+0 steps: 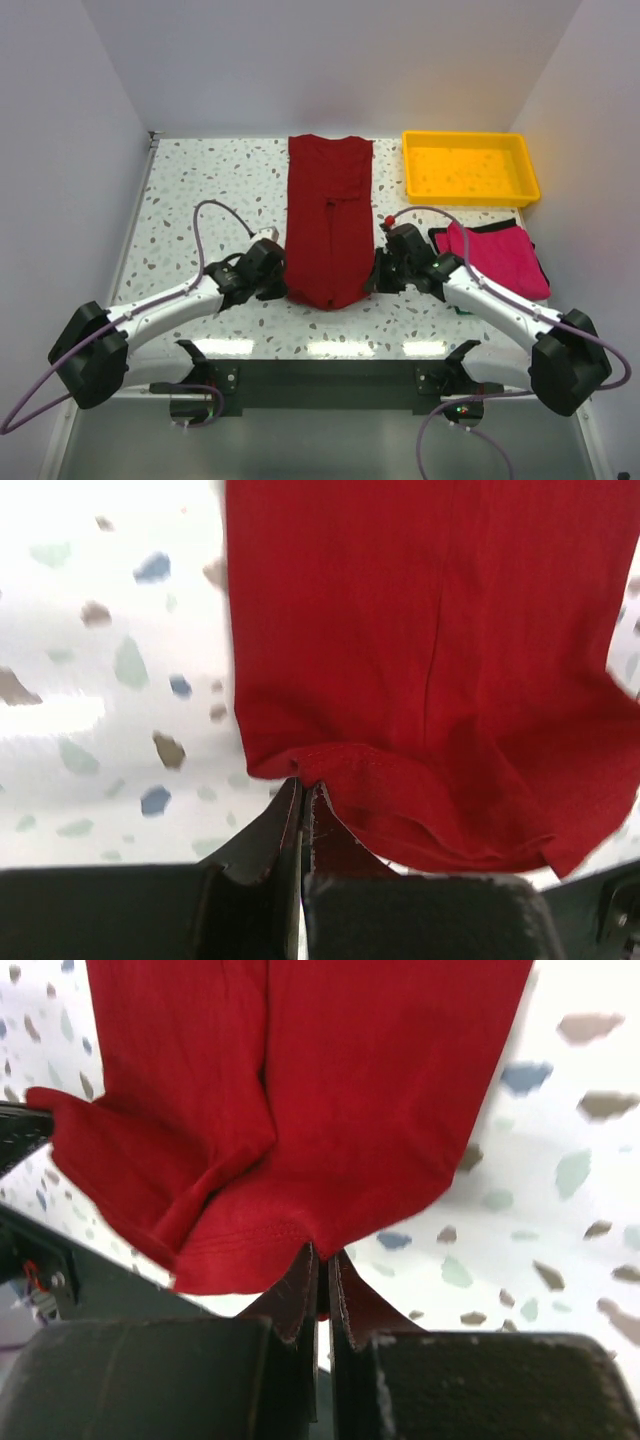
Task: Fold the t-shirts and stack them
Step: Fold the tshirt
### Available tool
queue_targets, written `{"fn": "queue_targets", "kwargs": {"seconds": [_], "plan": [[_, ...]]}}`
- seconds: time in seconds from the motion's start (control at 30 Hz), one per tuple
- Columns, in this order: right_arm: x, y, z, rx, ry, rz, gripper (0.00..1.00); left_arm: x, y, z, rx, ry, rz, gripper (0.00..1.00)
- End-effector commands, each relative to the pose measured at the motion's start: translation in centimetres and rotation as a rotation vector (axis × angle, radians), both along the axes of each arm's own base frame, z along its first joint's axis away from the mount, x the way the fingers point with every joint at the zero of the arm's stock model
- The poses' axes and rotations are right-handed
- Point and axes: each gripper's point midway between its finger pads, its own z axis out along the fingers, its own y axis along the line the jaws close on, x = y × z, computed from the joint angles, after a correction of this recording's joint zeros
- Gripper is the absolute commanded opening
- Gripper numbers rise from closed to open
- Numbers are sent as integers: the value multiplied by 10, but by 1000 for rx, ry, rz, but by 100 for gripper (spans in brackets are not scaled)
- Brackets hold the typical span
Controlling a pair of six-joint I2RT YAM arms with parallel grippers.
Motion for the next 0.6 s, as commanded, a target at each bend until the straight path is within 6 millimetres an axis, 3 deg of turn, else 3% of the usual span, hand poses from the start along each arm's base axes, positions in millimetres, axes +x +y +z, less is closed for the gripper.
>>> {"fn": "queue_targets", "kwargs": {"seconds": [0.0, 0.07, 0.1, 0.17, 0.2, 0.33, 0.43, 0.5, 0.53, 0.57], "plan": [[40, 0, 15, -55, -106, -22, 0, 49, -6, 30, 0, -139, 10, 0], [62, 1, 24, -40, -142, -53, 0, 68, -11, 36, 11, -179, 8, 0], [69, 1, 18, -47, -130, -54, 0, 79, -16, 45, 3, -207, 9, 0], [91, 3, 29, -21, -168, -69, 0, 96, -14, 40, 36, -188, 19, 0], [98, 3, 29, -24, -179, -66, 0, 109, -18, 51, 28, -214, 32, 0], [137, 7, 36, -16, -215, -76, 0, 147, -11, 53, 35, -237, 83, 0], [157, 9, 35, -19, -219, -73, 0, 172, -8, 46, 44, -230, 101, 0], [170, 6, 35, -21, -228, -81, 0, 186, -8, 52, 44, -247, 101, 0], [178, 10, 42, -6, -244, -75, 0, 192, -3, 46, 52, -236, 112, 0], [184, 8, 35, -15, -233, -72, 0, 203, -5, 54, 40, -259, 115, 0]]}}
